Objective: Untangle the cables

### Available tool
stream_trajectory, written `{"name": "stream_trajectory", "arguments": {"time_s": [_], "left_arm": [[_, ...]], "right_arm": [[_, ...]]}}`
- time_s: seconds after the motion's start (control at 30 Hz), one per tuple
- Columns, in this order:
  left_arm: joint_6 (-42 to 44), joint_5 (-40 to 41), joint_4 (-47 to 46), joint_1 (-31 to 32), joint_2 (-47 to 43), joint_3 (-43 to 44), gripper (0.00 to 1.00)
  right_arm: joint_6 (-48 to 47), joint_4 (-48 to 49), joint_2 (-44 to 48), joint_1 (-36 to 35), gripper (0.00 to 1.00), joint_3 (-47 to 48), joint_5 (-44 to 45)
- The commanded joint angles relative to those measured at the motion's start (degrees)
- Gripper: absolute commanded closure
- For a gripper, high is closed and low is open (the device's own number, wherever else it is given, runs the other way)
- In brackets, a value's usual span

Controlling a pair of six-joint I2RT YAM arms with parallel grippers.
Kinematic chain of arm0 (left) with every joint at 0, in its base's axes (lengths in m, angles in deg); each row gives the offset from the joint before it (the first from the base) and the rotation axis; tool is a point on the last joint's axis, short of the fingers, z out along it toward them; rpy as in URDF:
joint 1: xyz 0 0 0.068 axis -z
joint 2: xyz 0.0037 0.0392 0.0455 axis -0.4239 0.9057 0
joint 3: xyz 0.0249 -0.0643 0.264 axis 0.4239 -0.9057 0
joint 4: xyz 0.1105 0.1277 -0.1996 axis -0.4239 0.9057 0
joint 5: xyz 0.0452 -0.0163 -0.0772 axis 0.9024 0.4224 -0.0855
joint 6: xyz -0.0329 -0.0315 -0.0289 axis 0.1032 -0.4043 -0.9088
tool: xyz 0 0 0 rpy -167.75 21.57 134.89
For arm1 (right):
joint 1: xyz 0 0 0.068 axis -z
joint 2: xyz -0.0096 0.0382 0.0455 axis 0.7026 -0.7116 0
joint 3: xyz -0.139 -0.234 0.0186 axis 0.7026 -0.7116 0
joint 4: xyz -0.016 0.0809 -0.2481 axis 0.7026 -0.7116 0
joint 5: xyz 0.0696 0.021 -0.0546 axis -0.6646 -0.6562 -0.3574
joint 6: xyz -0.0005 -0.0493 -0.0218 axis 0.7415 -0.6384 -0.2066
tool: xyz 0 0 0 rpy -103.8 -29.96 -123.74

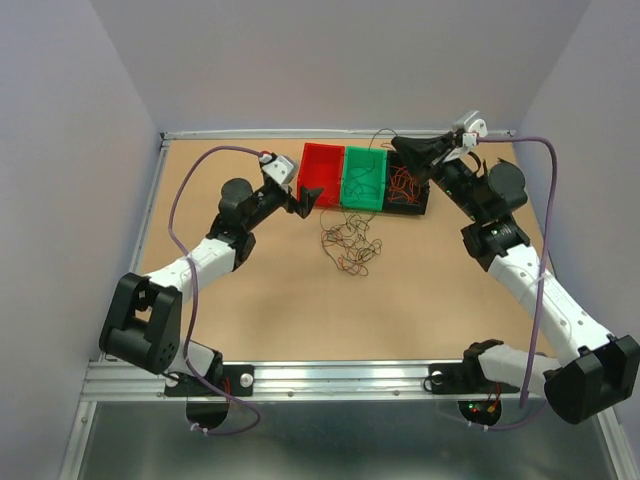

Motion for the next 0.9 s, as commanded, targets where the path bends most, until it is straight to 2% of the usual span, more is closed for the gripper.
{"name": "stream_trajectory", "arguments": {"time_s": [0.0,0.07,0.17,0.3,0.4,0.67,0.87], "left_arm": [[-7.3,-1.1,-10.1,1.9,-2.7,-2.9,0.01],[-7.9,0.6,-9.9,3.2,-4.8,-3.6,0.01],[-8.4,2.0,-11.1,3.9,-6.6,-5.3,0.01],[-7.5,2.3,-14.6,4.4,-5.6,-7.2,0.01],[-7.3,1.0,-14.8,6.0,-2.3,-6.2,0.02],[-3.9,6.4,-13.8,9.5,10.5,0.6,0.05],[-1.4,6.7,-8.7,11.0,16.2,5.7,0.06]], "right_arm": [[9.8,8.6,4.3,0.4,0.99,-7.7,4.6],[15.1,12.2,4.8,1.1,0.99,-10.9,0.7],[19.7,12.0,3.9,2.0,1.00,-9.8,-4.0],[19.7,12.0,4.9,3.2,0.99,-10.4,-4.5],[20.9,12.1,6.0,4.6,0.99,-10.5,-5.9],[24.5,12.2,7.5,6.4,0.99,-9.6,-10.6],[25.8,12.4,8.2,6.9,0.99,-9.2,-12.0]]}}
